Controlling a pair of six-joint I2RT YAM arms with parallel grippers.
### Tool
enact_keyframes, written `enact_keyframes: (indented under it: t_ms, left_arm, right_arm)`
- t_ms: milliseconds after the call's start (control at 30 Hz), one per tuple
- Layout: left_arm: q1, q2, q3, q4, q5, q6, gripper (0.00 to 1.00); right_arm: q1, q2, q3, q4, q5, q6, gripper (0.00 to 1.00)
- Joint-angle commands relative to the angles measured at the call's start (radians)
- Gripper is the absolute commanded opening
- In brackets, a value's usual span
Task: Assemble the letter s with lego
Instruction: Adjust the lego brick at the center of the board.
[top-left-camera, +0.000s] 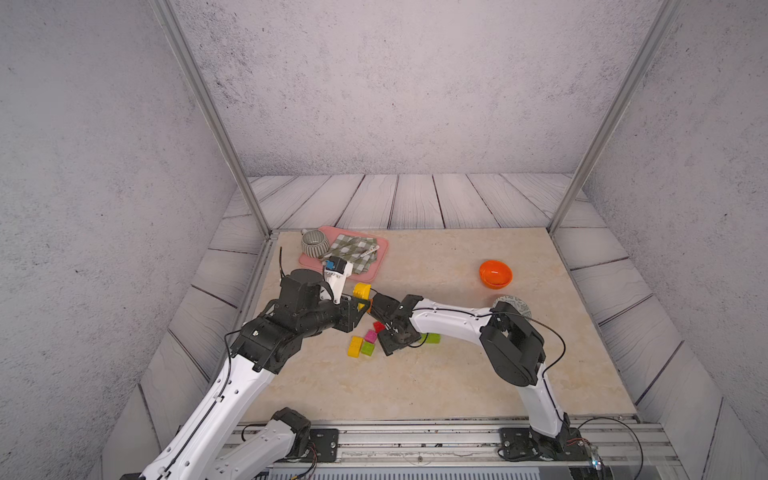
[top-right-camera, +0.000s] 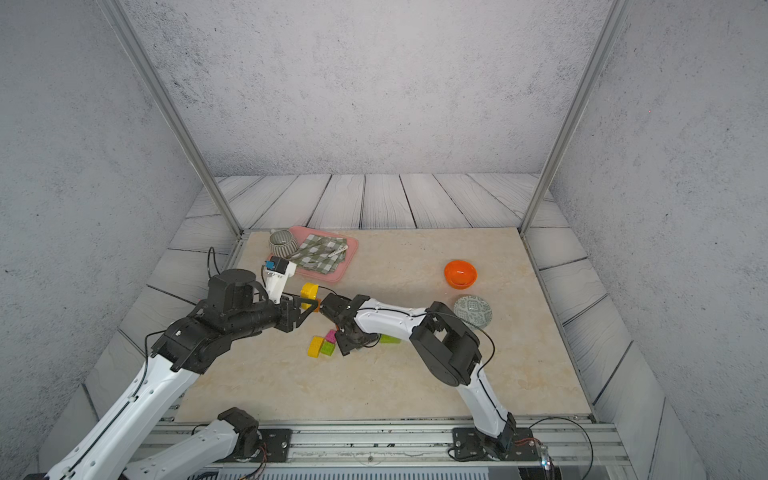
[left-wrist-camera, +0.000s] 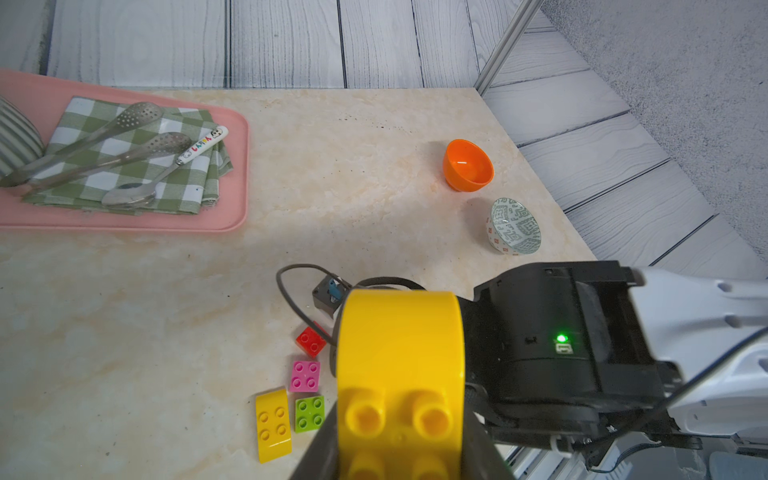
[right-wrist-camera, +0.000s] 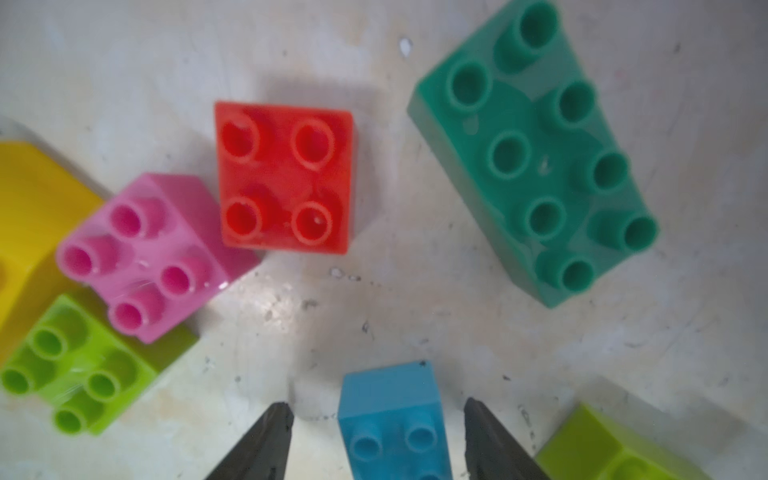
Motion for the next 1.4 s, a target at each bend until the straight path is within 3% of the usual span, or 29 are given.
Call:
enact_keyframes:
  t_ms: [0,167,367,533,833,967,1067,1200,1367]
  left_arm:
    - [0.007,-0.006,0.017,-0.002,0.009,0.007,0.12]
    - [0.007,-0.008,0.017,-0.008,0.007,0.012,0.12]
    - [0.007,0.006,0.004,0.007,0.019,0.01,0.12]
    - [0.001,0.054,-0.021,0.058,0.066,-0.006,0.12]
    - [-0.033,0.117,-0.022,0.071,0.059,0.001,0.12]
    - [-0.05,0.144,-0.009,0.065,0.055,0.008,0.12]
    - [-0.084,0.174,0.005,0.065,0.061,0.03,0.12]
    - [-0.157,0.248,0.042,0.029,0.035,0.09,0.12]
    - [-0.336,0.441,0.135,-0.023,0.006,0.212,0.12]
  right_arm:
    - [-0.005,0.023,0.023,-0.04,0.039,-0.028,0.64]
    - [-0.005,-0.035,-0.061,-0.022,0.031,0.006,0.38]
    - [0.0,-0.268,-0.294,-0.01,0.041,0.176,0.31]
    - [0.001,-0.343,-0.42,0.0,0.008,0.301,0.36]
    - [0.003,-0.319,-0.473,0.033,-0.012,0.348,0.39]
    - [0.003,-0.363,-0.492,0.037,-0.029,0.357,0.56]
    - [0.003,-0.47,-0.496,-0.02,0.002,0.351,0.68]
    - [-0.017,-0.715,-0.469,-0.186,0.097,0.295,0.71]
    - [-0.23,-0.991,-0.45,-0.39,0.132,0.151,0.7]
